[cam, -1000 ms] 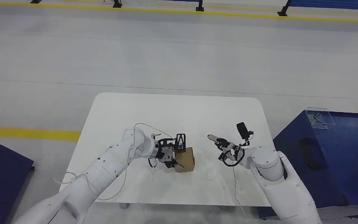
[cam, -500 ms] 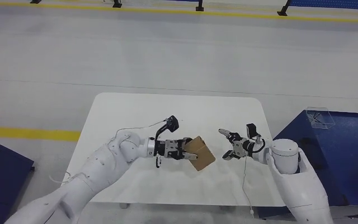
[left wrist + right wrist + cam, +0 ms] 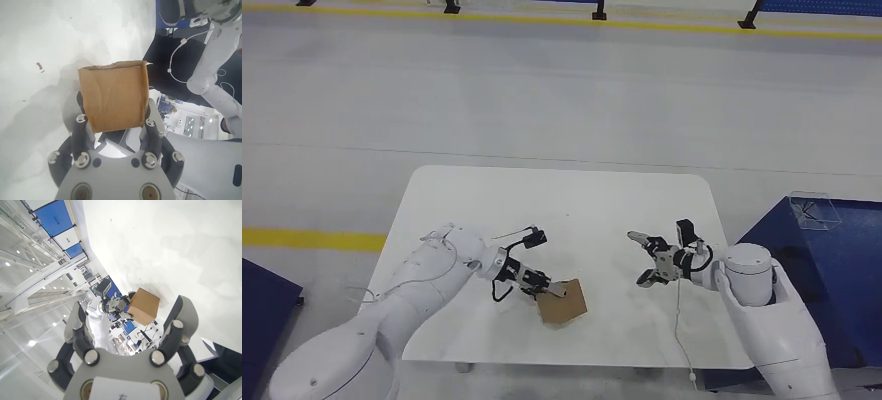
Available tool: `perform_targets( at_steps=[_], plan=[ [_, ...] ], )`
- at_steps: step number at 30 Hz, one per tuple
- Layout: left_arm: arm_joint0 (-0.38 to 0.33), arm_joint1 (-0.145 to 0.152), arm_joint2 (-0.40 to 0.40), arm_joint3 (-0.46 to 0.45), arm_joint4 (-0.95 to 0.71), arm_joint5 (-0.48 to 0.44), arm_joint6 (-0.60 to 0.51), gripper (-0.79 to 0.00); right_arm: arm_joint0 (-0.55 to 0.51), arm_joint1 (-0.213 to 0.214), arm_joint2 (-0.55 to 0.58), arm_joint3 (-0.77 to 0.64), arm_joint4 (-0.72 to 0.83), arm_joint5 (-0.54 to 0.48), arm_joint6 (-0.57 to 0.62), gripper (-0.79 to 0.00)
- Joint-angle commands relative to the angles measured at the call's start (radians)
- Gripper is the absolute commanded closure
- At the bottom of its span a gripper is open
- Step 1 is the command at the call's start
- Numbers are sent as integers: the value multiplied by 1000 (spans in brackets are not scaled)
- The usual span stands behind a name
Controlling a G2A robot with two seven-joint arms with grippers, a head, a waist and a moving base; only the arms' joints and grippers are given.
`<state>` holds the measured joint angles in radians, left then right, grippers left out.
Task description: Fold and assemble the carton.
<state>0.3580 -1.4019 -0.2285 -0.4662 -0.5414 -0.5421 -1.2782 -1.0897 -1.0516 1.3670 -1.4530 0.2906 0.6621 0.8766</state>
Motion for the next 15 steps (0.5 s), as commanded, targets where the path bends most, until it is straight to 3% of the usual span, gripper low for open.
perform_targets(
  at_steps=[1, 2, 5, 15],
  plan=[
    [0, 0, 0, 1, 0, 0, 0, -160, 0, 0, 0, 0, 0, 0, 0, -785],
    [0, 0, 0, 1, 0, 0, 0, -785, 0, 0, 0, 0, 0, 0, 0, -785],
    [-9, -1, -5, 25, -1, -13, 14, -785, 0, 0, -5, -5, -3, 2, 0, -785],
    [-82, -20, -2, 174, 184, -229, 256, -785, 6, -1, -54, -22, -3, 19, -26, -785]
  ],
)
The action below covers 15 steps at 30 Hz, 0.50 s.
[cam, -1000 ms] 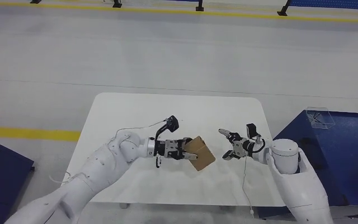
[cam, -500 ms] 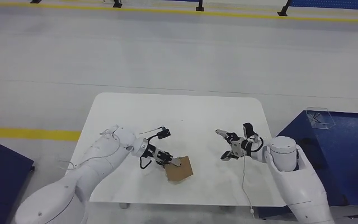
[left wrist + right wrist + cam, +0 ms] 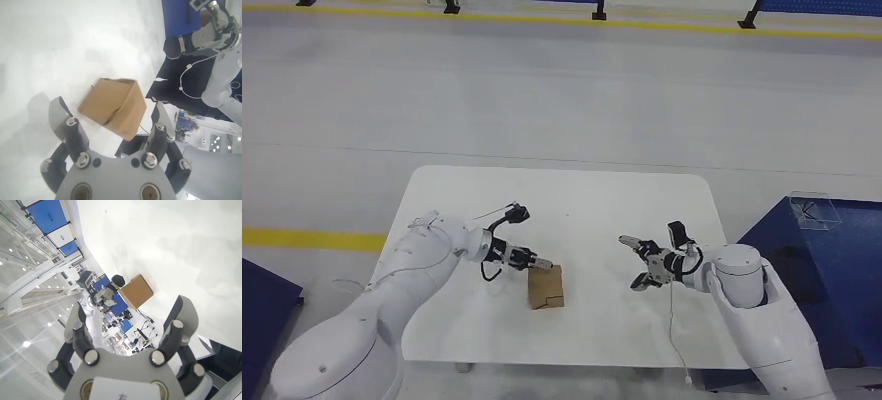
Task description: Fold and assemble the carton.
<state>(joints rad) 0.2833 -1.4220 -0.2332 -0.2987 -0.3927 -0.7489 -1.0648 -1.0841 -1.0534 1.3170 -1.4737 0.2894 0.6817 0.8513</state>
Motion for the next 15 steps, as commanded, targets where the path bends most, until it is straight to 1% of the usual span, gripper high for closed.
perform_targets(
  at_steps=[1, 3, 4, 5, 6, 7, 8, 9, 10, 11, 13, 15],
  plan=[
    [-13, 1, 0, 12, 54, -52, 86, -785, 1, 1, -6, -2, -3, 0, -1, -785],
    [-31, 5, 10, 18, 136, -97, 192, -785, 3, 2, -9, -3, -3, 1, -1, -785],
    [-38, 7, 10, 7, 172, -141, 269, -785, 4, 3, -11, -3, -3, 4, -2, -785],
    [-48, 11, 13, -10, 228, -212, 354, -785, 6, 3, -14, -5, -3, 4, -2, -785],
    [-55, 17, 16, -16, 294, -263, 458, -650, 7, 3, -17, -5, -2, 5, -1, -785],
    [-61, 23, 23, -57, 384, -263, 570, -366, 9, 3, -21, -6, -3, 6, 0, -785],
    [-60, 32, 32, -116, 493, -263, 688, -262, 10, 4, -26, -7, -5, 7, 0, -785],
    [-50, 46, 37, -166, 604, -263, 812, -80, 12, 4, -31, -7, -7, 7, 0, -785],
    [-36, 61, 41, -241, 722, -263, 932, 0, 14, 4, -35, -6, -8, 7, 0, -785],
    [-15, 81, 41, -302, 827, -263, 1043, 0, 16, 4, -39, -6, -9, 7, 0, -785],
    [16, 124, 29, -384, 1031, -260, 1231, 0, 20, 4, -47, -4, -12, 7, 4, -785],
    [56, 162, 16, -472, 1226, -183, 1385, 0, 23, 6, -52, -3, -13, 9, 9, -785]
  ],
)
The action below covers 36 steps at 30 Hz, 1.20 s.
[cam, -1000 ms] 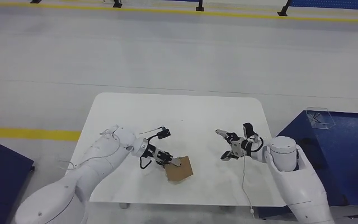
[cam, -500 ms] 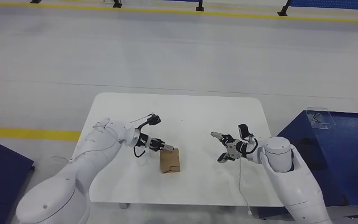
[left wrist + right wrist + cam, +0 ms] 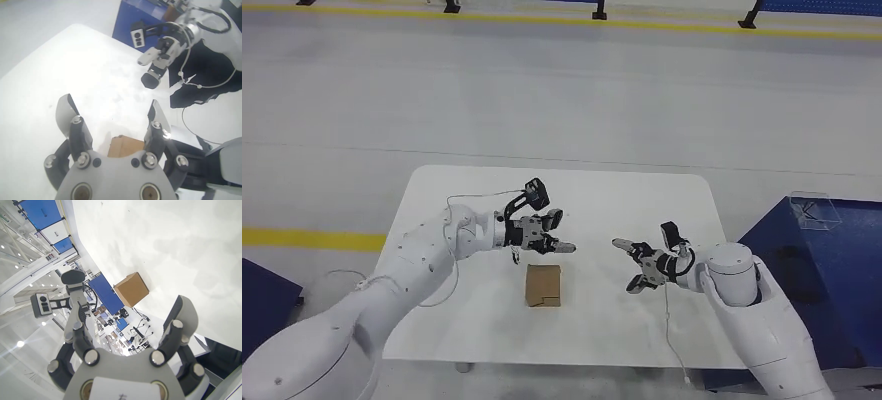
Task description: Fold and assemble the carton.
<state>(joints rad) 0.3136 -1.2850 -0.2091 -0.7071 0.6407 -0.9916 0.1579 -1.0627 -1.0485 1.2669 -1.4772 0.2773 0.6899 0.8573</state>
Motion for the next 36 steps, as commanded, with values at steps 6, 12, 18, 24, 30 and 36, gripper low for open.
perform_targets(
  at_steps=[6, 12, 18, 24, 30, 36],
  plan=[
    [138, 127, -51, -258, 514, 211, 402, 0, 1, 7, 0, -2, -5, -1, 9, -785],
    [219, 193, -117, -398, 532, 246, 290, 0, 6, 14, -5, 8, -21, 3, 23, -785],
    [288, 238, -187, -512, 495, 276, 121, 0, 21, 16, -24, 9, -27, 3, 32, -785],
    [327, 257, -241, -539, 451, 268, 11, 0, 32, 18, -33, 5, -29, 5, 33, -785],
    [336, 245, -258, -503, 405, 239, -72, 0, 44, 20, -39, 10, -21, 10, 38, -785],
    [324, 215, -259, -448, 369, 234, -129, 0, 60, 18, -66, 20, -16, 17, 28, -785]
  ],
)
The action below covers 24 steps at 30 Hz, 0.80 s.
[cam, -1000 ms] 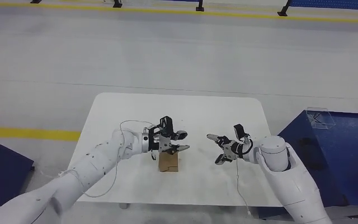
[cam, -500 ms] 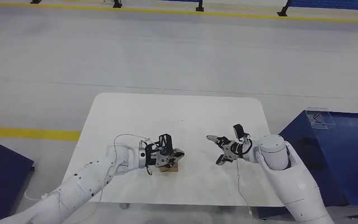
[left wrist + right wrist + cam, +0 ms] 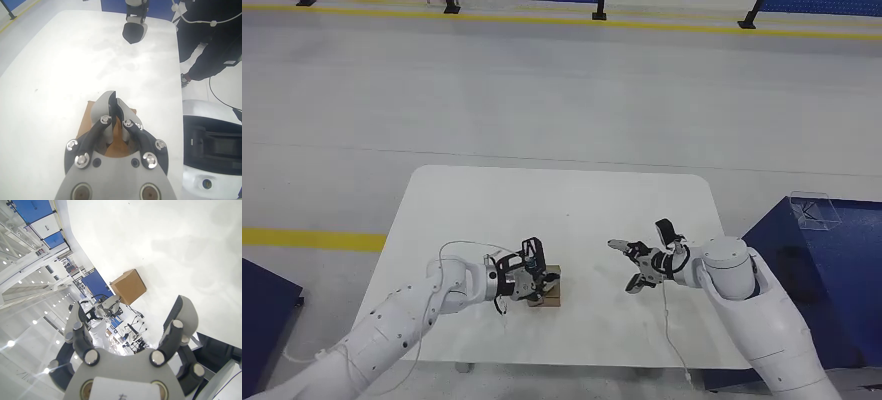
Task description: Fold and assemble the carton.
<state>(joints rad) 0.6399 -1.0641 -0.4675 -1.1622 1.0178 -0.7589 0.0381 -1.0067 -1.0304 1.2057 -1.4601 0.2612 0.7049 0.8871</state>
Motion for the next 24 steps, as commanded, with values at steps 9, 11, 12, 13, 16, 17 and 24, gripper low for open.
perform_targets(
  at_steps=[9, 11, 12, 13, 16, 17, 24],
  plan=[
    [8, -12, -47, -8, 25, -29, 45, 0, 32, -3, -30, 23, 15, 11, -2, -785],
    [15, -11, -55, -20, 37, -31, 39, 0, 36, -3, -33, 26, 17, 10, -2, -785],
    [18, -11, -57, -20, 36, -33, 33, 0, 38, -2, -34, 28, 19, 10, -2, -785],
    [20, -13, -59, -18, 37, -32, 23, 0, 39, -2, -36, 29, 20, 11, -2, -785],
    [22, -21, -61, 2, 24, -42, -2, 0, 45, -1, -41, 33, 16, 29, 2, -785],
    [20, -25, -60, 10, 21, -45, -11, 0, 45, -1, -41, 33, 16, 29, 2, -785],
    [2, -53, -62, 42, -3, -28, -57, 0, 45, -1, -41, 33, 16, 29, 2, -785]
  ],
)
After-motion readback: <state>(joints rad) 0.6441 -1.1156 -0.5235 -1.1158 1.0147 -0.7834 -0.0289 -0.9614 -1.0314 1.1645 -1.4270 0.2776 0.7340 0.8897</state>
